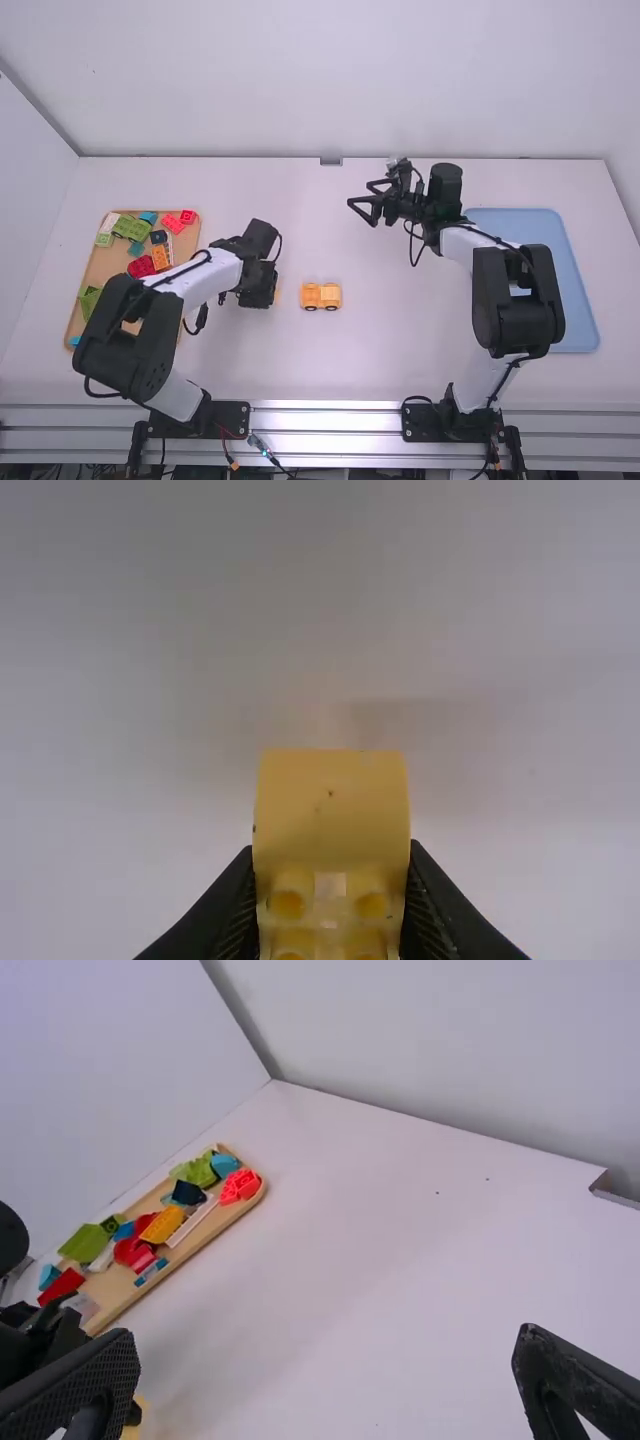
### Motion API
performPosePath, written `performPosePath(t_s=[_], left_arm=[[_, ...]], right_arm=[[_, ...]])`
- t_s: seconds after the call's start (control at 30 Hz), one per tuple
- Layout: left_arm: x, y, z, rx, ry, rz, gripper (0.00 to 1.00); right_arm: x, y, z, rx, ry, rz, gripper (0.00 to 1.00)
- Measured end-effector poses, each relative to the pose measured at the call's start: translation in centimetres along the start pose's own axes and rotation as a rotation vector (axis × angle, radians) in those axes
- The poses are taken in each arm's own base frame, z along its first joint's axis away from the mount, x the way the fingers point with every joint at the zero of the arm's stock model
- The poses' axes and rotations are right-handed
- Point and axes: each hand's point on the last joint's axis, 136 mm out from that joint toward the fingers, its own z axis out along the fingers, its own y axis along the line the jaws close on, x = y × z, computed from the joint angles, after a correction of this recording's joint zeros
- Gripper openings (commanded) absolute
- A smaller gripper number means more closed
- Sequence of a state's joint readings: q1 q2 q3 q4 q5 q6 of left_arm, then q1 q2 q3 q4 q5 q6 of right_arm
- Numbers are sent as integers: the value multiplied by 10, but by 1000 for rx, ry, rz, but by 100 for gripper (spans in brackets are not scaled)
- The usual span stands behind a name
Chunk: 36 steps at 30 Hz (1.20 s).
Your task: Assemble lego blocks to make yellow taxi
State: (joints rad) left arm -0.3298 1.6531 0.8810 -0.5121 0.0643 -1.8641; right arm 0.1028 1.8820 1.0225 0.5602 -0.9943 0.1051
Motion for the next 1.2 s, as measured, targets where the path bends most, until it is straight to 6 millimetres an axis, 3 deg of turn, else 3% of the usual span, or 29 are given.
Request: performPosePath(t_s=[0.13,0.3,0.5,0.57,0.87,0.93,1.2], left_arm=[[4,-3,7,-31,-15,-12,3],[-1,7,14,-156,-64,-49,3],[2,-3,18,-136,-58,-63,6],[5,-8,18,-119,-48,-66,22],[5,-8,19,-117,-45,-66,58],[5,-8,19,-117,-45,-66,99],[11,-6,19,-130,-10,-71,99]], right_arm=[[0,-1,0,3,0,0,99],[0,-1,0,3,0,0,99],[0,-1,0,3,0,1,99],[1,-1,0,4,4,6,99],[4,-1,0,7,13,20,99],[4,-1,0,7,13,21,99],[4,-1,0,7,13,20,99]])
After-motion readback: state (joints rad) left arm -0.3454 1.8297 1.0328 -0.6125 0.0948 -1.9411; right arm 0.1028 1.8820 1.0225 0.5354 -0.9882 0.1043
